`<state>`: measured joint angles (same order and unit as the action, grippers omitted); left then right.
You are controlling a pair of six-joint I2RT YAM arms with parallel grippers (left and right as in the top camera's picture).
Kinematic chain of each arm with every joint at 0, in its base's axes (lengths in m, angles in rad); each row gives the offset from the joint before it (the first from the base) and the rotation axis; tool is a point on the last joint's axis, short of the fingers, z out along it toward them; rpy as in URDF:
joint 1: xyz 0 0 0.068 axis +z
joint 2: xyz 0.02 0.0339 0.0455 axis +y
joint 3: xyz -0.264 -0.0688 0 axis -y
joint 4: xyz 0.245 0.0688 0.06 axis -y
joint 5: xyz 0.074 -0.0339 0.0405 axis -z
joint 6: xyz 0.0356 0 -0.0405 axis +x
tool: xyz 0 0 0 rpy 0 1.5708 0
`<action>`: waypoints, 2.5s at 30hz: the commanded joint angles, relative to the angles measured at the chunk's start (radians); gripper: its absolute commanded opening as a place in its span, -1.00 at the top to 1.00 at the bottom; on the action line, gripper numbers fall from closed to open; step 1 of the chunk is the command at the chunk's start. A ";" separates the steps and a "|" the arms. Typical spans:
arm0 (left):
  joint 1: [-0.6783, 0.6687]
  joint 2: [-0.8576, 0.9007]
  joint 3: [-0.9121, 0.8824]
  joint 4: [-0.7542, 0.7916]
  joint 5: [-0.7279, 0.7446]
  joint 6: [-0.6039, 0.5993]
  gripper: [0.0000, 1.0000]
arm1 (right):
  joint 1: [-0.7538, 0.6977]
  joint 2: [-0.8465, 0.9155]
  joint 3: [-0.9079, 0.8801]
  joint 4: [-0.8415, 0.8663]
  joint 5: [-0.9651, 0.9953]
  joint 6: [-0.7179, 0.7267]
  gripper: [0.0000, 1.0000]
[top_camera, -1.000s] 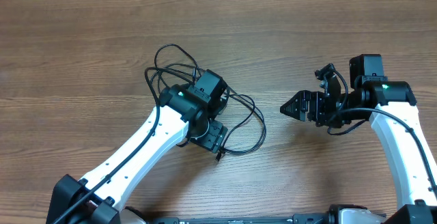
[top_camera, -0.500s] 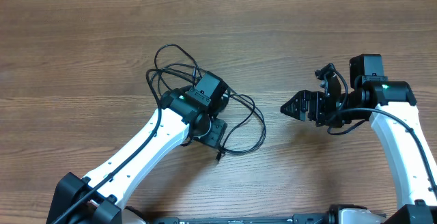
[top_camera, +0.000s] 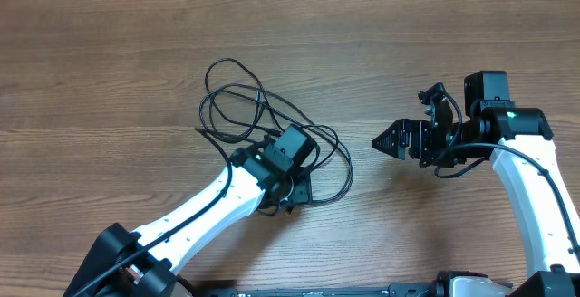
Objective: Untangle cables
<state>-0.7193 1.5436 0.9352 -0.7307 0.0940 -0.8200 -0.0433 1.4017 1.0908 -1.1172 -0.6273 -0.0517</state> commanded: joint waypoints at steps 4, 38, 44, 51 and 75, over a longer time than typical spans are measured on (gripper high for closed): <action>-0.005 -0.006 -0.040 0.085 -0.049 -0.138 0.06 | 0.003 0.005 0.014 0.008 -0.001 0.000 -1.00; 0.101 -0.056 0.257 0.272 0.331 -0.067 0.92 | 0.003 0.005 0.014 0.026 -0.002 0.141 -1.00; 0.105 -0.056 0.312 0.285 0.344 -0.072 0.92 | 0.003 0.005 0.014 0.068 -0.005 0.293 -1.00; 0.110 -0.055 0.312 0.294 0.320 -0.134 0.91 | 0.003 0.005 0.014 0.185 -0.233 0.597 -1.00; 0.077 -0.055 0.312 0.484 0.405 -0.487 0.91 | 0.020 0.007 0.014 0.317 -0.265 0.997 -0.75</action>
<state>-0.6212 1.5051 1.2247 -0.2623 0.4625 -1.2667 -0.0406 1.4017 1.0908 -0.8204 -0.9077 0.9207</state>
